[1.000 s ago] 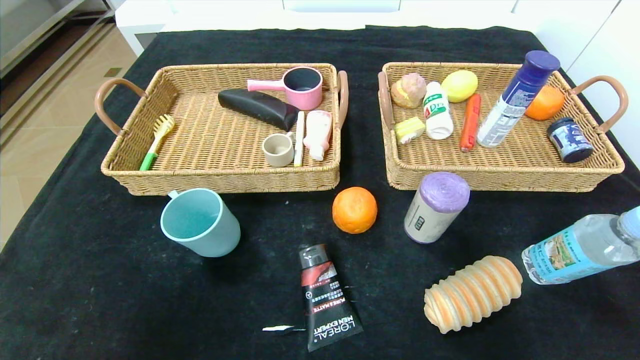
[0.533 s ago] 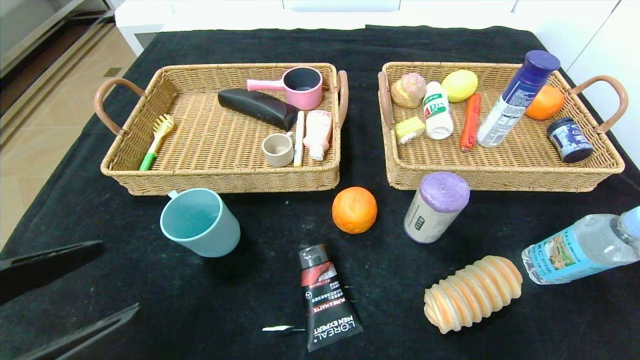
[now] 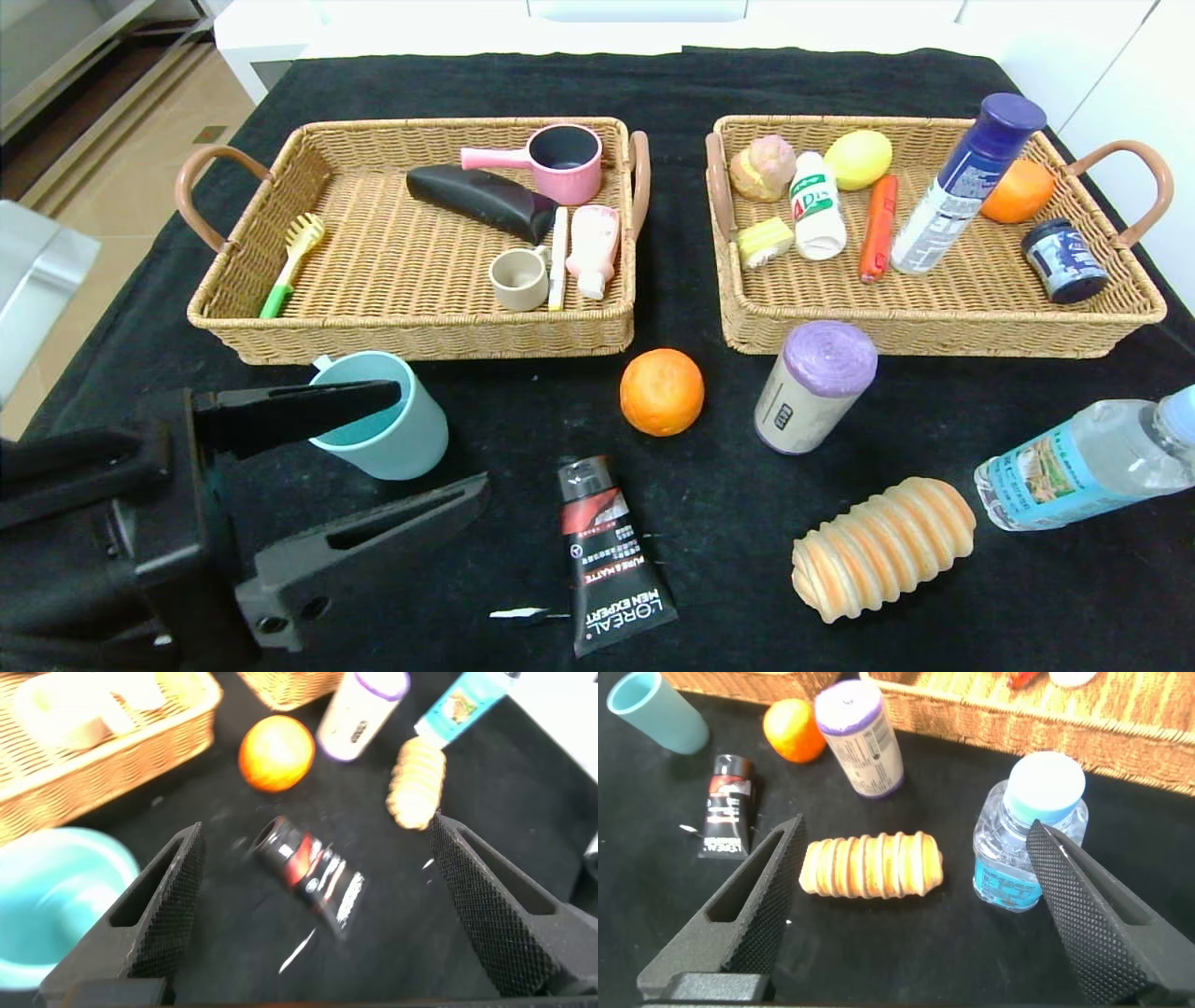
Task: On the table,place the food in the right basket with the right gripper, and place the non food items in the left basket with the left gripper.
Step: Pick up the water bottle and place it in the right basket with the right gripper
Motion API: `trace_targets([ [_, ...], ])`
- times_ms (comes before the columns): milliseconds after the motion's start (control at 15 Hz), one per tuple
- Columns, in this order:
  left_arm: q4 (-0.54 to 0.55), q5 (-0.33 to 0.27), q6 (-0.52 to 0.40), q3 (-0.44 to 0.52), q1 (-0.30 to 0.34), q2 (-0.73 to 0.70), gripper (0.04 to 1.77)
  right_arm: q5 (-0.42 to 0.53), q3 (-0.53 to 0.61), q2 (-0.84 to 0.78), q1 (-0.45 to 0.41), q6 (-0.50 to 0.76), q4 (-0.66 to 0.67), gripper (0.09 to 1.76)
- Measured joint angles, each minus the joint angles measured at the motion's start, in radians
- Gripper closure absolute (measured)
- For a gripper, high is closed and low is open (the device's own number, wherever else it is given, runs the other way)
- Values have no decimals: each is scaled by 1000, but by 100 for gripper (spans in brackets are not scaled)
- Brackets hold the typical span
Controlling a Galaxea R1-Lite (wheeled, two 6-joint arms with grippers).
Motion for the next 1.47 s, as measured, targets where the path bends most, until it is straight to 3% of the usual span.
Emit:
trace_targets([
  [267, 1, -1, 5, -36, -50, 78, 9, -112, -1, 25, 80, 4, 0, 14],
  [600, -1, 3, 6, -28, -55, 108, 9, -273, 3, 39, 234, 5, 6, 14],
  [800, -1, 3, 8, -26, -53, 108, 9, -319, -12, 35, 251, 5, 27, 14],
  [1000, 0, 3, 9, -22, -53, 102, 9, -385, -45, 17, 253, 3, 153, 14],
  [1467, 1, 11, 10, -10, -53, 70, 9, -514, -35, 59, 253, 10, 146, 14],
])
